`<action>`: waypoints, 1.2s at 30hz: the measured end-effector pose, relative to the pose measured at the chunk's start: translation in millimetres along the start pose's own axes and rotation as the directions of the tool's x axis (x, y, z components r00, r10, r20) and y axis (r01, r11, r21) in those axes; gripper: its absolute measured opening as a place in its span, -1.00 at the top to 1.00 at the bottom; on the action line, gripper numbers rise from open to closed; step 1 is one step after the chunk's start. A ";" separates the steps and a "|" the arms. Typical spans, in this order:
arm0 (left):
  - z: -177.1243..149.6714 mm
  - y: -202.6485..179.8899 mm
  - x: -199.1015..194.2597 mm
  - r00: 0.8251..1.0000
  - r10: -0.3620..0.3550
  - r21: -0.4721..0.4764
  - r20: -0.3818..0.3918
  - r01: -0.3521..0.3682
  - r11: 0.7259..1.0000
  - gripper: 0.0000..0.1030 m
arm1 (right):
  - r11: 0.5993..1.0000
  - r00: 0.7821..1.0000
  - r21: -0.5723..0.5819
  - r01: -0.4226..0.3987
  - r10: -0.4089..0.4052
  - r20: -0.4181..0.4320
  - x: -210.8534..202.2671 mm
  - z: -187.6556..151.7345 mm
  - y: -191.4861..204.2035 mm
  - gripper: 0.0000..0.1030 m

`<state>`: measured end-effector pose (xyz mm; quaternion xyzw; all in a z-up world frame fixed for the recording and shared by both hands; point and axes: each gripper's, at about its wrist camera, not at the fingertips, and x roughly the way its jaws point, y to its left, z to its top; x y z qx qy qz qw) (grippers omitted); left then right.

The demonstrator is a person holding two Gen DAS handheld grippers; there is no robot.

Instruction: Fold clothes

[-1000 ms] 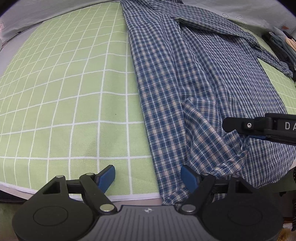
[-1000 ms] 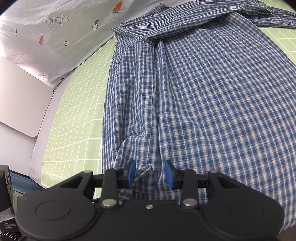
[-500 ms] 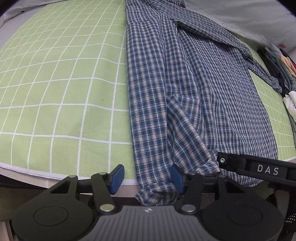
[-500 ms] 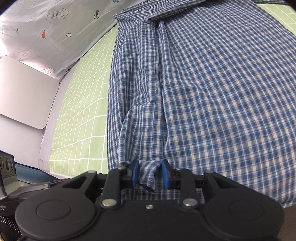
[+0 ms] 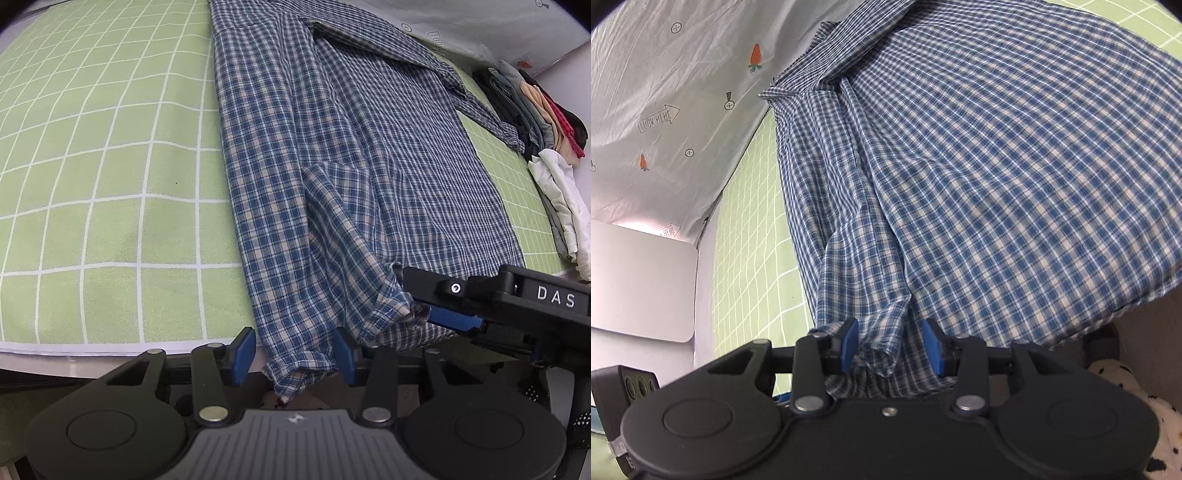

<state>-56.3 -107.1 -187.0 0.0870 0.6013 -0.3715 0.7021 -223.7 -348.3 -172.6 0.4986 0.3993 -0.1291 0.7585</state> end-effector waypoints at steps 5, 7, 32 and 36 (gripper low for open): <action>-4.5 1.6 0.7 1.000 -0.010 0.003 0.006 0.010 1.000 0.78 | 0.999 0.999 0.024 -0.043 0.043 0.020 4.2 -3.8 2.2 0.87; -6.0 3.3 -1.0 1.000 -0.010 0.005 0.016 0.010 1.000 0.86 | 0.999 0.997 0.001 -0.048 0.048 0.055 0.1 -5.2 6.6 0.92; 3.5 42.1 -45.1 0.988 0.153 -0.175 0.034 -0.145 0.974 0.17 | 0.893 0.966 -0.369 0.258 -0.229 0.122 -14.9 7.0 32.3 -0.48; 22.5 38.7 -53.4 0.974 0.215 -0.161 0.074 -0.201 0.966 -0.29 | 0.871 0.947 -0.379 0.314 -0.261 0.188 -19.9 30.5 28.6 -0.85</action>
